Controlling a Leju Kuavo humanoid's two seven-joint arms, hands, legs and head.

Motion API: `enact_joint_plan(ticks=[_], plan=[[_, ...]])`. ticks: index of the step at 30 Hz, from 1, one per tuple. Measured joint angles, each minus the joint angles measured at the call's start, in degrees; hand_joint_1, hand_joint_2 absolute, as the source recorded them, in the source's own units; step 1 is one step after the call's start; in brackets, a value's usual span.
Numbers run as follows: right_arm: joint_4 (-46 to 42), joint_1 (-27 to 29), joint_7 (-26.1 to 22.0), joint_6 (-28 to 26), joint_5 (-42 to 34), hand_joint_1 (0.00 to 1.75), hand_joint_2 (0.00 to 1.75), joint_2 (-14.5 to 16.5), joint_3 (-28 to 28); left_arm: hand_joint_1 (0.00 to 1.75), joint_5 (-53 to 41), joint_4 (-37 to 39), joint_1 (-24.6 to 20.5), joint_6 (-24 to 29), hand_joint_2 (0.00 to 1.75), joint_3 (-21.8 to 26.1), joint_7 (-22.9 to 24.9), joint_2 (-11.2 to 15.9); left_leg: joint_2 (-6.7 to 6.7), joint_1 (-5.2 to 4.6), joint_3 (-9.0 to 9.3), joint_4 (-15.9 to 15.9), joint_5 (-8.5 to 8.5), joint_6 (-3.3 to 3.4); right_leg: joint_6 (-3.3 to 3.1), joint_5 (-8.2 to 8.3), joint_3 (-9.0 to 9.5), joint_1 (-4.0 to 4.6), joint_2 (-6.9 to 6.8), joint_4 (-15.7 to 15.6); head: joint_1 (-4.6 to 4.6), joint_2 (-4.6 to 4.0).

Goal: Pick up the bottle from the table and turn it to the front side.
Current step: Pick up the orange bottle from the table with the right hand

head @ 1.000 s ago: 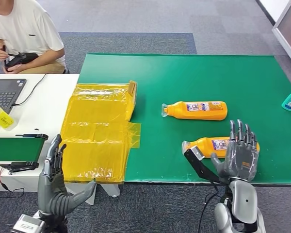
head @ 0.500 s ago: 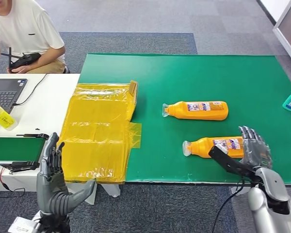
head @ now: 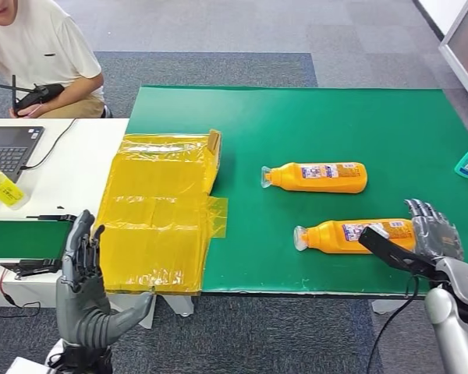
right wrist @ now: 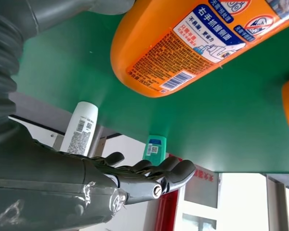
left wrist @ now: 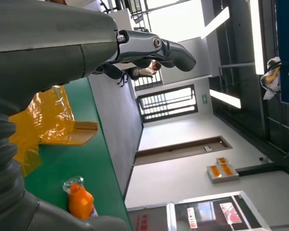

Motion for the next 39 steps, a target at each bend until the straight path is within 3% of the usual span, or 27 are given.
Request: enact_joint_plan(ticks=[5,12,17,21,29,39], plan=[[2.6,-2.5,0.4,0.7,0.0,0.0,1.75,-0.5,2.5,0.0,0.1,0.0,0.0,-1.7,1.75,0.5,0.0,-0.2,0.01,0.0,0.0,0.0,0.01,0.01,0.01,0.01,0.0,0.0,0.02,0.0,-0.01,0.0],[9.3,-8.4,0.7,1.4,0.3,0.0,1.75,-1.3,8.7,0.0,11.5,0.1,0.3,-13.3,1.75,2.4,0.0,-0.8,0.02,0.0,0.02,0.0,0.08,0.03,0.03,0.04,0.01,0.0,0.02,0.0,-0.02,0.0],[10.8,-9.4,0.7,1.5,0.3,0.0,1.75,-1.4,9.7,0.0,12.1,0.1,0.4,-14.4,1.75,3.1,0.0,-1.1,0.02,0.0,0.02,0.0,0.09,0.03,0.04,0.04,0.01,0.0,0.02,0.0,-0.02,0.0],[18.8,-14.9,1.0,1.3,1.3,0.0,1.75,-1.4,15.7,0.0,12.8,0.2,0.8,-17.9,1.75,5.1,0.0,-1.7,0.01,-0.01,0.01,0.0,0.11,0.03,0.05,0.05,0.0,0.0,0.02,0.0,-0.02,0.0],[26.7,-20.4,1.8,1.2,3.0,0.0,1.75,-1.4,20.7,0.0,13.6,0.4,0.9,-18.8,1.75,6.2,0.0,-1.9,0.01,-0.01,0.01,0.0,0.11,0.04,0.06,0.06,0.0,0.0,0.01,0.0,-0.01,0.0],[30.7,-21.8,1.1,0.4,3.2,0.0,1.75,-1.4,23.3,0.0,13.8,0.7,1.0,-19.2,1.75,6.4,0.0,-1.9,0.01,-0.01,0.0,0.0,0.11,0.04,0.06,0.06,-0.01,0.0,0.01,0.0,-0.01,0.0]])
